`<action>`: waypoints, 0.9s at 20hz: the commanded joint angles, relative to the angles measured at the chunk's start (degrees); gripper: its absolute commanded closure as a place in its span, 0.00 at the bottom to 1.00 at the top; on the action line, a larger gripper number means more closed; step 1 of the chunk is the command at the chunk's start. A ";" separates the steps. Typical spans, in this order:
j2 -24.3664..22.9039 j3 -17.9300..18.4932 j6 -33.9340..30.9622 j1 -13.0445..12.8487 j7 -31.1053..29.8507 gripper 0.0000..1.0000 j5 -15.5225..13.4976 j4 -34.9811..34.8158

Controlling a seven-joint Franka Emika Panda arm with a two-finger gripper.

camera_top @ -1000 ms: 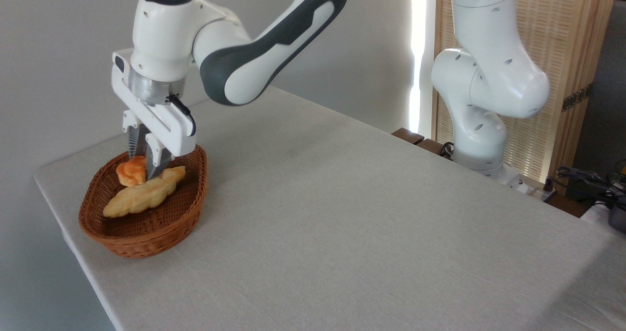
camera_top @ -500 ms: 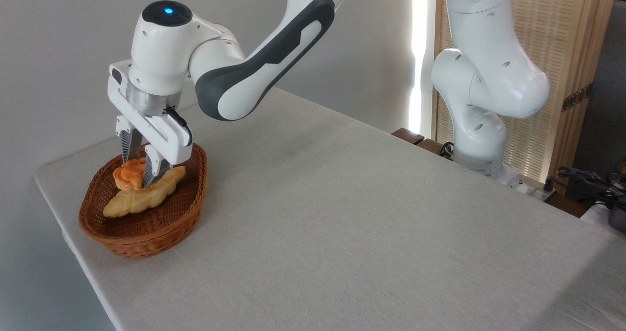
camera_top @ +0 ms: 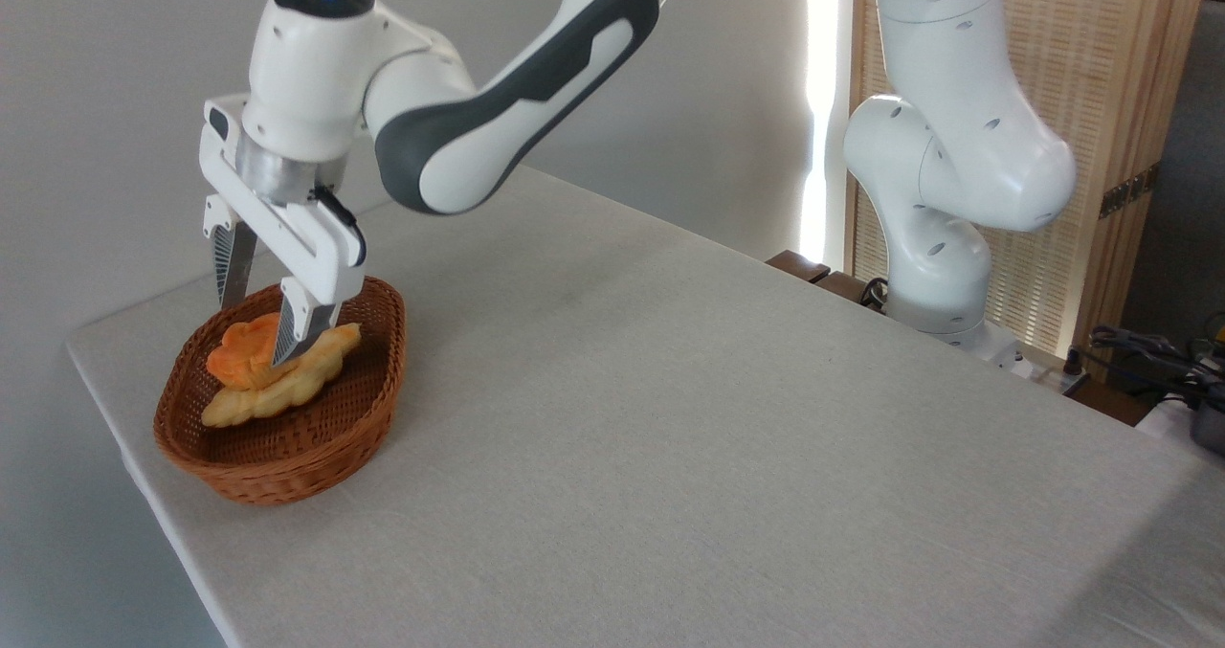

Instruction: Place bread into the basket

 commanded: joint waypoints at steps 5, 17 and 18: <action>-13.48 11.38 -22.76 0.98 5.77 0.00 8.18 -0.14; -13.94 27.22 -48.54 -7.64 16.70 0.00 12.06 11.02; -13.33 26.86 -49.41 -6.77 16.70 0.00 12.06 11.89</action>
